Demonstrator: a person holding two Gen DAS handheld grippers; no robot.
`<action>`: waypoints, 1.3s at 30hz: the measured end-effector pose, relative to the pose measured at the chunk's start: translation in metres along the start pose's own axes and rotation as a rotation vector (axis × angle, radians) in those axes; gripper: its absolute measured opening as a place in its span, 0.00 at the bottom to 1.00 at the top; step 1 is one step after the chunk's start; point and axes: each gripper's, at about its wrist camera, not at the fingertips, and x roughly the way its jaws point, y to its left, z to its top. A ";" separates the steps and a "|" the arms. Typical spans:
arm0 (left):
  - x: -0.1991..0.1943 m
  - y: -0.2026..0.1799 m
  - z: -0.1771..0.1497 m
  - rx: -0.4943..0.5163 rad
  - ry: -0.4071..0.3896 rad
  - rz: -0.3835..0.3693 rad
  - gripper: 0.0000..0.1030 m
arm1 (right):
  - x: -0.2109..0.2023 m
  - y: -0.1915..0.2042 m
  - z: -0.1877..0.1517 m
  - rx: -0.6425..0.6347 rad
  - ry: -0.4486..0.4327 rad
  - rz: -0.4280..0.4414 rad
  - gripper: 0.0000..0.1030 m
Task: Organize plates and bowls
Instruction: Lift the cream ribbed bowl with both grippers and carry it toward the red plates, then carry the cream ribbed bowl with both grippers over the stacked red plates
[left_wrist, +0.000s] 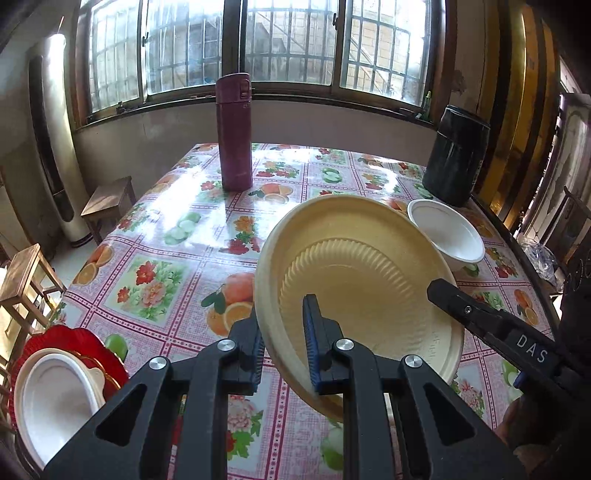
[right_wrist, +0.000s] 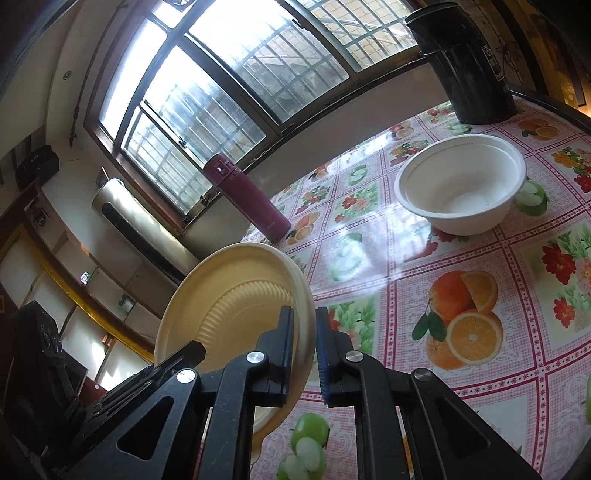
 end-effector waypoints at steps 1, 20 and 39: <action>-0.006 0.004 0.000 -0.002 -0.012 0.006 0.16 | -0.001 0.005 -0.004 0.000 -0.002 0.013 0.11; -0.063 0.102 -0.024 -0.099 -0.095 0.139 0.17 | 0.023 0.121 -0.048 -0.120 0.081 0.163 0.11; -0.064 0.178 -0.068 -0.203 -0.036 0.225 0.17 | 0.071 0.181 -0.106 -0.219 0.240 0.187 0.14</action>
